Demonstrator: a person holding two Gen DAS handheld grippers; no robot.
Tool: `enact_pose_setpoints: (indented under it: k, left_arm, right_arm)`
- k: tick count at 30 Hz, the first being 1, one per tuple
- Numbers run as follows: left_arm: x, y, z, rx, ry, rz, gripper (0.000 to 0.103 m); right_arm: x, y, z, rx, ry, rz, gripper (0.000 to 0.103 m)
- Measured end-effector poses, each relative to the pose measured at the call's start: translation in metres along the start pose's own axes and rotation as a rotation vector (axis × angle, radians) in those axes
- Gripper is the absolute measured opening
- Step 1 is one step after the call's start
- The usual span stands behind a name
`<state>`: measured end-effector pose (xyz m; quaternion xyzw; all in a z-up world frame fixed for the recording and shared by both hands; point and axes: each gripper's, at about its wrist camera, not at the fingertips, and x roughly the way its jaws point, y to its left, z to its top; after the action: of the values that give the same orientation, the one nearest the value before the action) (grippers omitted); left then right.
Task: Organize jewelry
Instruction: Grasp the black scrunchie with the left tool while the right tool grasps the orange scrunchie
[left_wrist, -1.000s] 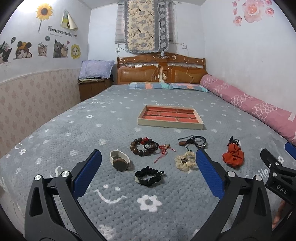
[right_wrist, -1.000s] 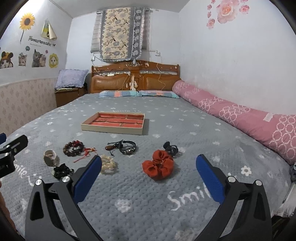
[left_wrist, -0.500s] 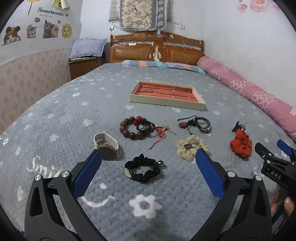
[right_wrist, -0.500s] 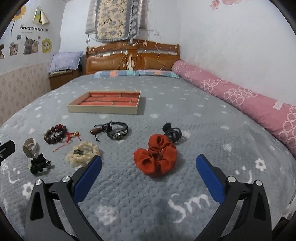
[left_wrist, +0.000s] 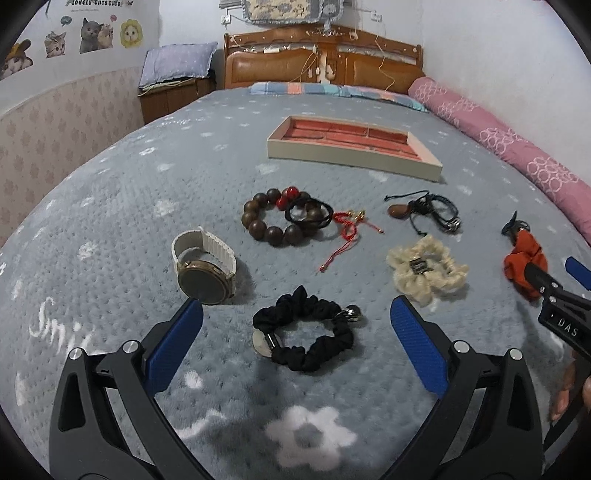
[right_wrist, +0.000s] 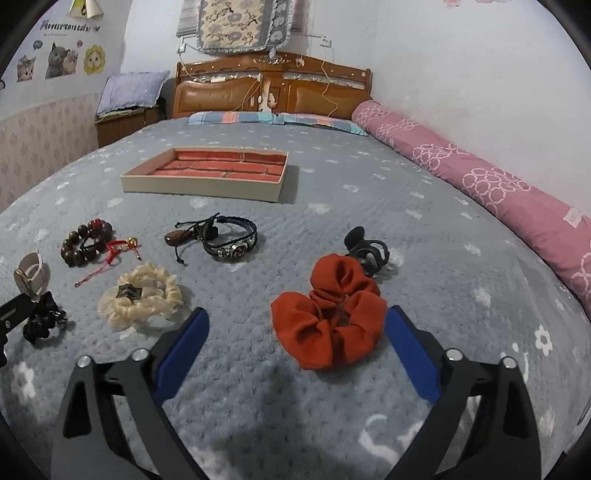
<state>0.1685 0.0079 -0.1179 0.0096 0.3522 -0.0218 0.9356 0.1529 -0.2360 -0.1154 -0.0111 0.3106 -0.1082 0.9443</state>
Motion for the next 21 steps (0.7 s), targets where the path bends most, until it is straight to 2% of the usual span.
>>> enact_pose_setpoints:
  k: [4, 11, 18, 19, 21]
  left_arm:
    - [0.009, 0.0, -0.003, 0.016, 0.012, -0.01, 0.094]
    - [0.023, 0.0, -0.007, 0.001, 0.062, -0.032, 0.08]
    - [0.037, 0.002, -0.007, -0.021, 0.129, -0.05, 0.071]
    - [0.04, 0.003, -0.007, -0.026, 0.142, -0.053, 0.066]
    - [0.043, 0.003, -0.007, -0.03, 0.153, -0.057, 0.064]
  right_arm:
    - [0.014, 0.004, -0.001, -0.014, 0.031, 0.001, 0.074]
    - [0.028, 0.001, -0.005, 0.003, 0.079, 0.014, 0.063]
    - [0.042, -0.007, -0.008, 0.051, 0.138, 0.045, 0.042]
    - [0.044, -0.009, -0.008, 0.061, 0.145, 0.05, 0.04]
    - [0.045, -0.011, -0.009, 0.073, 0.154, 0.055, 0.038]
